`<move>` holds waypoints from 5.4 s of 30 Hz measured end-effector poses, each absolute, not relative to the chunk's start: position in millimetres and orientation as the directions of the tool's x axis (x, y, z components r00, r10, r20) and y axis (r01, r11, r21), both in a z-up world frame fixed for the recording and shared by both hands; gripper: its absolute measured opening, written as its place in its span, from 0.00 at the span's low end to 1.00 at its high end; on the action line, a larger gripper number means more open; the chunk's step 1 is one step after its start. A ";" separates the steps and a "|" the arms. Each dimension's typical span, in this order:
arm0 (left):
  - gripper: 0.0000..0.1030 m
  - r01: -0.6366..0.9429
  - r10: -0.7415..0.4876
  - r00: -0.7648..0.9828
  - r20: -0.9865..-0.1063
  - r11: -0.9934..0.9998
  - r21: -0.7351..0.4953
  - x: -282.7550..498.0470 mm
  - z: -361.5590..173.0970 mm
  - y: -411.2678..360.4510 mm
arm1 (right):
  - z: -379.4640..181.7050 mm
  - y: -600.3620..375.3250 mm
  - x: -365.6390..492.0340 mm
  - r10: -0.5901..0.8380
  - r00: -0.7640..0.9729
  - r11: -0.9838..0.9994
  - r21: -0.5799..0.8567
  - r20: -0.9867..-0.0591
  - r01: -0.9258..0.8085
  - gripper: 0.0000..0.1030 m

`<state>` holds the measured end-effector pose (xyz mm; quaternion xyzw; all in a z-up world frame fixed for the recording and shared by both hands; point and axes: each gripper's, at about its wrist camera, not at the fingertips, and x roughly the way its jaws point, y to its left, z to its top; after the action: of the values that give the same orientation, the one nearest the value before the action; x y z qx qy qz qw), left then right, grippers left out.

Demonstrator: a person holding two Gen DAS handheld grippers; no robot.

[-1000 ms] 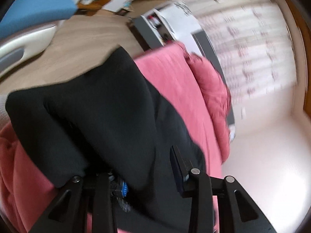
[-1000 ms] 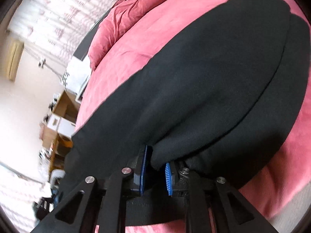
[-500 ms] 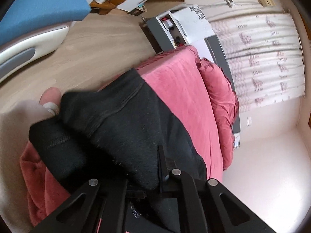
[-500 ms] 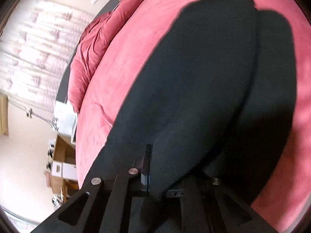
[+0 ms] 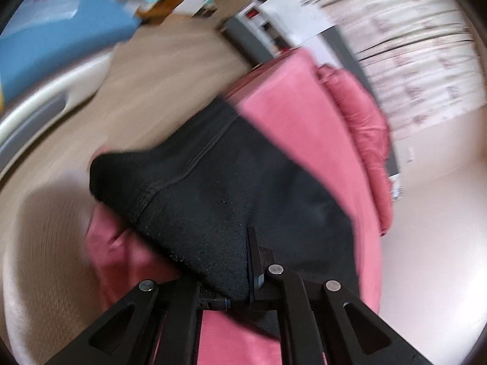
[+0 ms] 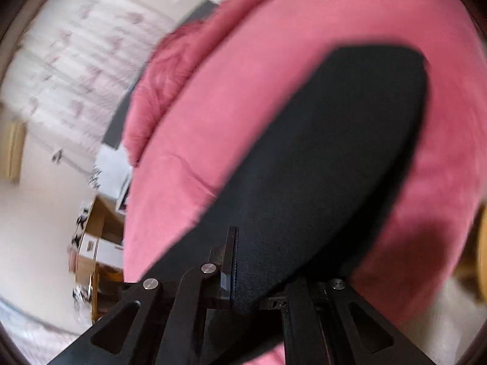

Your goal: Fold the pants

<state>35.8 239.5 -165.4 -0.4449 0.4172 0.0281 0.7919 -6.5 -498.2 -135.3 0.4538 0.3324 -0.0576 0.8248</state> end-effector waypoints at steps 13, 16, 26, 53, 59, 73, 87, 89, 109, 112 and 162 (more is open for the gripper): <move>0.26 -0.447 -0.135 0.710 -0.691 0.671 -0.591 3.7 -143.5 222.7 | -159.8 -504.4 -9.9 0.230 0.753 0.553 0.719 -0.617 0.420 0.11; 0.26 -0.480 -0.029 0.746 -0.665 0.668 -0.568 -17.9 -123.6 222.7 | -154.8 -507.2 -0.5 0.230 0.791 0.526 0.756 -0.567 0.390 0.24; 0.27 -0.224 -0.151 0.755 -0.638 0.855 -0.467 46.0 -92.6 144.4 | -141.6 -595.2 8.4 0.096 0.853 0.419 0.798 -0.514 0.434 0.42; 0.28 -0.019 -0.191 0.684 -0.704 0.960 -0.278 149.9 -164.6 45.3 | -130.0 -641.3 10.9 -0.021 0.761 0.553 0.627 -0.648 0.549 0.14; 0.28 -0.018 -0.198 0.699 -0.687 0.956 -0.293 144.8 -164.9 44.5 | -79.0 -603.7 -9.6 -0.394 0.623 0.532 0.385 -0.676 0.754 0.34; 0.29 -0.046 -0.153 0.682 -0.716 0.967 -0.251 134.5 -146.0 53.3 | -31.2 -288.7 126.6 0.501 0.591 0.862 0.429 -0.633 -0.271 0.46; 0.30 -0.131 -0.181 0.681 -0.709 0.923 -0.362 125.4 -144.1 101.6 | -83.1 -142.3 241.7 0.617 0.231 0.768 0.511 -0.752 -0.387 0.15; 0.30 -0.152 -0.196 0.673 -0.714 0.907 -0.393 131.8 -144.5 106.3 | -90.6 -133.6 248.6 0.576 0.244 0.792 0.457 -0.781 -0.405 0.10; 0.46 -0.045 -0.223 0.712 -0.666 0.932 -0.360 163.6 -130.4 87.7 | -45.3 -195.1 215.2 0.513 0.600 0.855 0.427 -0.614 -0.294 0.10; 0.46 0.069 -0.297 0.727 -0.619 0.928 -0.365 158.3 -114.3 63.9 | -35.0 -207.7 178.7 0.434 0.636 0.901 0.311 -0.638 -0.303 0.10; 0.45 0.178 -0.298 0.674 -0.676 0.954 -0.243 142.2 -163.9 -6.8 | -95.4 -567.7 126.1 -0.069 0.650 0.867 0.276 -0.757 0.415 0.32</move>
<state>142.2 -6.8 -163.9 -0.0786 0.3820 -0.1306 0.9115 126.1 -567.7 -95.4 0.2182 0.3954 -0.1372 0.8816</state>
